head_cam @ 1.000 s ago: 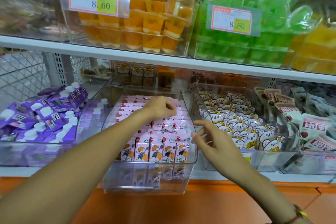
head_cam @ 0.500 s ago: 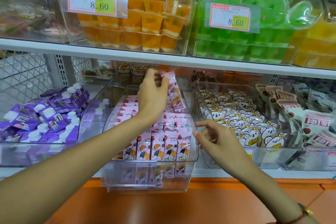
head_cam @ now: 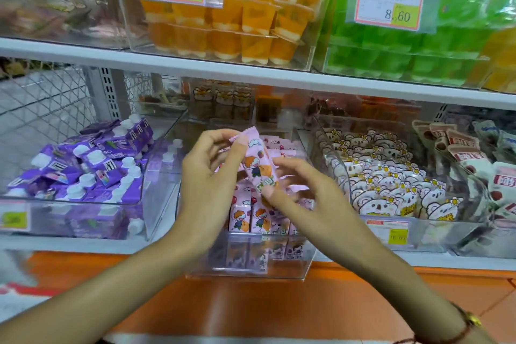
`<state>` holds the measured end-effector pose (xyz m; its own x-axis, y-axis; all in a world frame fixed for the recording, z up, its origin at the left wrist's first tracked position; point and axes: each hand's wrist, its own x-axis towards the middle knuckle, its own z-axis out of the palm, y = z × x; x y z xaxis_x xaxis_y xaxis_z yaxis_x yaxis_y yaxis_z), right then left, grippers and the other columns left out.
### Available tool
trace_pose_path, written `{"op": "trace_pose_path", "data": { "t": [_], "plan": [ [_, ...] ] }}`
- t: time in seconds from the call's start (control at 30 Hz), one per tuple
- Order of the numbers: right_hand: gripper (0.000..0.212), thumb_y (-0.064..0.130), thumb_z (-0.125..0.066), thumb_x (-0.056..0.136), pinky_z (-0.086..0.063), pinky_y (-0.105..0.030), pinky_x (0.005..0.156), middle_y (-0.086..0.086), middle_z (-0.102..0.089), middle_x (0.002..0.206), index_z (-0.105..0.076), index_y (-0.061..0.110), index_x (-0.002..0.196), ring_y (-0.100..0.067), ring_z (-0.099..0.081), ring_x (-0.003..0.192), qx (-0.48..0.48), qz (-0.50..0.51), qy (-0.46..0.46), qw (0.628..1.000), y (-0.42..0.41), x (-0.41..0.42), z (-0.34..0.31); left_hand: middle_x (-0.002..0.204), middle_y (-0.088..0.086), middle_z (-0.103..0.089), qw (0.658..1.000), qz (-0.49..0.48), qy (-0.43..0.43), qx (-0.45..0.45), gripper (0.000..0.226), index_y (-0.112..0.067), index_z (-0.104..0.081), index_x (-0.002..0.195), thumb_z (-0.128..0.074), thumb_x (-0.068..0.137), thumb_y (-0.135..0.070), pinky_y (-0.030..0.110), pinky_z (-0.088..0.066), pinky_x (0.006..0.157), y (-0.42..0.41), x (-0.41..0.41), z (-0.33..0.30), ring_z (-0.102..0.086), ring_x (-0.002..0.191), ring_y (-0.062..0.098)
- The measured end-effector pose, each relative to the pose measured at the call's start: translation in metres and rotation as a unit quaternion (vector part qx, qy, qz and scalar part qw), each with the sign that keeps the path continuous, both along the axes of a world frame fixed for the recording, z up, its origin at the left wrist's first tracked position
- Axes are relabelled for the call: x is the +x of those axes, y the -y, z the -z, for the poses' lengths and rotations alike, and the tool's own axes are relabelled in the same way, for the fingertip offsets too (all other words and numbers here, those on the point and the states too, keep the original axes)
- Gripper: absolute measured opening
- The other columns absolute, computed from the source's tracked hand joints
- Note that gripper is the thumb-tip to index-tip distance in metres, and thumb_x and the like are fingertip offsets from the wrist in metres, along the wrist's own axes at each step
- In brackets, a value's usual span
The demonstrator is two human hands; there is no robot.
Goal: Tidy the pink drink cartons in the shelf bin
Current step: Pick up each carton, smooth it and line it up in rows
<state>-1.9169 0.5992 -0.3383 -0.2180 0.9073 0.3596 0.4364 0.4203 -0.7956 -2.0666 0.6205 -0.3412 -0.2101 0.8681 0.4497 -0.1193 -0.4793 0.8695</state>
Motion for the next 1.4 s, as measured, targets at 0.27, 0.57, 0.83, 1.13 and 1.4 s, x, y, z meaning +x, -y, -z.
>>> {"op": "trace_pose_path", "data": {
  "t": [0.27,0.57,0.83,1.13,1.4],
  "plan": [
    [0.026,0.021,-0.064,0.088,-0.054,-0.021,0.078,0.008,-0.072,0.090,-0.061,0.018,0.113,-0.001,-0.067,0.081,-0.161,0.024,-0.200,0.966,-0.015,-0.008,-0.001,0.103,-0.018,-0.068,0.997,0.068,-0.010,-0.029,0.013,-0.026,-0.061,0.105,-0.057,0.093,-0.023,0.024,-0.057,0.079,0.000,-0.010,0.008,-0.065,0.098,-0.001],
    [0.040,0.017,-0.066,0.086,-0.058,-0.024,0.074,-0.005,-0.069,0.088,-0.054,0.003,0.122,-0.007,-0.066,0.074,-0.209,0.024,-0.291,0.933,-0.015,-0.005,-0.001,0.097,-0.027,-0.057,0.973,0.047,-0.226,0.029,0.044,-0.044,-0.055,0.103,-0.082,0.073,-0.027,0.008,-0.047,0.068,0.004,-0.006,0.023,-0.061,0.089,0.000],
    [0.031,0.027,-0.056,0.087,-0.045,-0.031,0.099,0.001,-0.068,0.118,-0.063,0.017,0.115,-0.014,-0.060,0.115,-0.157,-0.053,-0.327,0.930,-0.017,-0.004,-0.006,0.112,-0.026,-0.062,0.974,0.027,-0.214,0.067,0.026,-0.040,-0.053,0.109,-0.066,0.089,-0.030,0.021,-0.049,0.089,-0.002,-0.006,0.016,-0.058,0.108,-0.003],
    [0.014,0.012,-0.070,0.083,-0.053,-0.021,0.083,0.003,-0.073,0.093,-0.066,0.015,0.096,-0.009,-0.068,0.093,-0.029,0.041,-0.260,0.964,-0.013,-0.011,0.001,0.112,-0.024,-0.058,0.936,-0.057,-0.328,0.112,0.038,-0.038,-0.054,0.110,-0.075,0.080,-0.030,0.007,-0.038,0.085,-0.003,-0.009,0.018,-0.051,0.109,-0.002],
    [0.028,0.033,-0.069,0.076,-0.053,-0.016,0.073,0.006,-0.072,0.101,-0.069,0.022,0.102,-0.003,-0.068,0.088,-0.024,0.031,-0.221,0.974,-0.009,-0.003,-0.005,0.110,-0.021,-0.068,0.979,0.081,-0.181,0.038,0.031,-0.033,-0.061,0.116,-0.063,0.085,-0.033,0.012,-0.049,0.084,0.000,-0.007,0.010,-0.063,0.103,-0.002]
  ]
}}
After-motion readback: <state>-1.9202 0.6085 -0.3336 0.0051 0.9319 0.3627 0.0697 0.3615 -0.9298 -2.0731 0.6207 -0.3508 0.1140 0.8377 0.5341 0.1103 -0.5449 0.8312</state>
